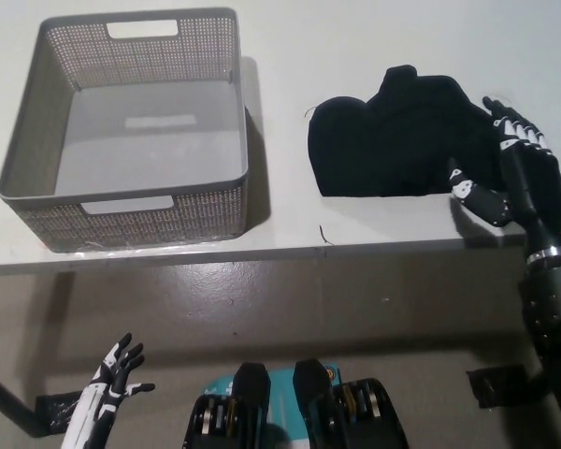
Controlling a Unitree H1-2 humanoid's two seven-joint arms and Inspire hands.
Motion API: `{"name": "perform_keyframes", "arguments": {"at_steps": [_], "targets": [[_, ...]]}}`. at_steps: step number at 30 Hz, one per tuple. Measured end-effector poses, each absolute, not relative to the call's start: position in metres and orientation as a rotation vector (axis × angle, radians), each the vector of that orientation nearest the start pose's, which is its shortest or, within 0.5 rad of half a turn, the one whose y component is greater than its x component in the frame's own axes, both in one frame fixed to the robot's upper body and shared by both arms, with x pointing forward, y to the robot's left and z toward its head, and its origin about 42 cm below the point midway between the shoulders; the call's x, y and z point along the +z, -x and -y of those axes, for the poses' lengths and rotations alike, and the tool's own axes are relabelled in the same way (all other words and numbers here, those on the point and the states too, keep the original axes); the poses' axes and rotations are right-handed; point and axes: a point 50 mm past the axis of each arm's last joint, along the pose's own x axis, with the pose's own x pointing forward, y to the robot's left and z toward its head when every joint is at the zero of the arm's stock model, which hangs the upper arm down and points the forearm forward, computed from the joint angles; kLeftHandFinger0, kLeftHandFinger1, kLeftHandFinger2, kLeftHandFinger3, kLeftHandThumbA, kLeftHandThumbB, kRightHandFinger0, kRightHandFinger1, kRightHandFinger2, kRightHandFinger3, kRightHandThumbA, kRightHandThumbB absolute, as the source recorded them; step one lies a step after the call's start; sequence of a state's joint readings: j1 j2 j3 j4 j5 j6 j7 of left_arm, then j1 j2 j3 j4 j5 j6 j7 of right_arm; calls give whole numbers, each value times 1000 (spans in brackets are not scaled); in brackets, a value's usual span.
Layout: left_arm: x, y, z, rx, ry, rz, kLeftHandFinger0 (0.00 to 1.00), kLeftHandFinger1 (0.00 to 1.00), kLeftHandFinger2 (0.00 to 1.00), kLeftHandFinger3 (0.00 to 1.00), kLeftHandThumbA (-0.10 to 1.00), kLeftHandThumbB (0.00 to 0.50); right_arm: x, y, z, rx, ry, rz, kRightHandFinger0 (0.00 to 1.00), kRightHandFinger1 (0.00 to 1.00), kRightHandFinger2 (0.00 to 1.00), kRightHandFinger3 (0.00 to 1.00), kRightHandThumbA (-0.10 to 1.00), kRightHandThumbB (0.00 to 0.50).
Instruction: Use the right hand to pick up a t shirt on the right hand side and place it into a contianer on the left side
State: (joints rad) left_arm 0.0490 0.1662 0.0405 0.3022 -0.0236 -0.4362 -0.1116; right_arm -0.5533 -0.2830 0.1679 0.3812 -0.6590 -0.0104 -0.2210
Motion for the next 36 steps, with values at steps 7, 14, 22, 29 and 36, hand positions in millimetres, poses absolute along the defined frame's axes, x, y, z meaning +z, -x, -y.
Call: {"name": "perform_keyframes", "arguments": {"at_steps": [7, 14, 22, 29, 36], "targets": [[40, -256, -284, -72, -158, 93, 721, 929, 954, 1000, 935, 445, 188, -457, 235, -32, 1038, 291, 1000, 1000, 1000, 1000, 610, 500], [45, -261, -282, -86, -160, 102, 725, 934, 967, 1000, 942, 448, 177, -458, 229, 11, 1066, 269, 1000, 1000, 1000, 1000, 669, 496], [54, -268, -280, -97, -161, 118, 706, 930, 986, 1000, 939, 444, 176, -460, 223, 36, 1087, 272, 1000, 1000, 1000, 1000, 713, 500], [56, -268, -280, -99, -159, 113, 692, 923, 1000, 1000, 940, 454, 168, -460, 223, 52, 1099, 252, 1000, 1000, 1000, 1000, 740, 500], [58, -269, -281, -100, -162, 115, 681, 906, 991, 1000, 927, 448, 170, -472, 222, 61, 1126, 237, 1000, 1000, 1000, 1000, 718, 500]]}}
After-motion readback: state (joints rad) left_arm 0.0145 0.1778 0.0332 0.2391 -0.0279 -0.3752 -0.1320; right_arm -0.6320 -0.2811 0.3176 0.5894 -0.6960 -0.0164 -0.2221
